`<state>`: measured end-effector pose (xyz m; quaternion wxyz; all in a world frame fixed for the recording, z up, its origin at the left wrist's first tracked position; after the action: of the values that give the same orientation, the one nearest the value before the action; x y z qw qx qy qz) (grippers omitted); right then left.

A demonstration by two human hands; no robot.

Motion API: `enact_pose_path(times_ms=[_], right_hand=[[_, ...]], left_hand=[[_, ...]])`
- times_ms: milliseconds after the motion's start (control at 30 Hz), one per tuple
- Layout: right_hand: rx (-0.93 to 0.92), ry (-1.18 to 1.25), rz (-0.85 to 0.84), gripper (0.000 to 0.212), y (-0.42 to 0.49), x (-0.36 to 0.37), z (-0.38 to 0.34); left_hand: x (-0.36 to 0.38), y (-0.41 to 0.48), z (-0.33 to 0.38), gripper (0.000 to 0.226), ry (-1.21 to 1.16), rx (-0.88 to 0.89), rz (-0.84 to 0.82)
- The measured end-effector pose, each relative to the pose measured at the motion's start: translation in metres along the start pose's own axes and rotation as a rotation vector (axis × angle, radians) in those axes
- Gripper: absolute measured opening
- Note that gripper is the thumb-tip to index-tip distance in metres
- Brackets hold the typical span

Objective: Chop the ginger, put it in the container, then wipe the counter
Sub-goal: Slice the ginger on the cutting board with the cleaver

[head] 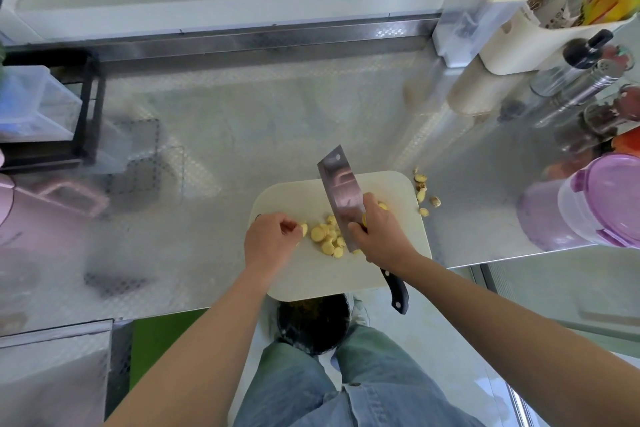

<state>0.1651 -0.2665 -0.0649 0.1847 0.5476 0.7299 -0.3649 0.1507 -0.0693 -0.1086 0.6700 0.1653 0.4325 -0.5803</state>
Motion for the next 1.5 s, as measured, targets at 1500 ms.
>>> enact_pose_path(times_ms=[1500], right_hand=[[0.018, -0.001, 0.005, 0.029, -0.005, -0.007, 0.000]], left_hand=[[-0.026, 0.006, 0.010, 0.023, 0.125, 0.127, 0.219]])
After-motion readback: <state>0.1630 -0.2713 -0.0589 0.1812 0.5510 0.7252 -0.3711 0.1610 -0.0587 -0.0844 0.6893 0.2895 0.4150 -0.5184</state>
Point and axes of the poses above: each hand's wrist, its own y-axis towards the middle knuckle, its own x-axis out of the palm, z = x × y, the point moved 8 cm from there along y, towards the middle knuckle, and after that the axes turned 6 degrees about z, right-handed, at the moved point
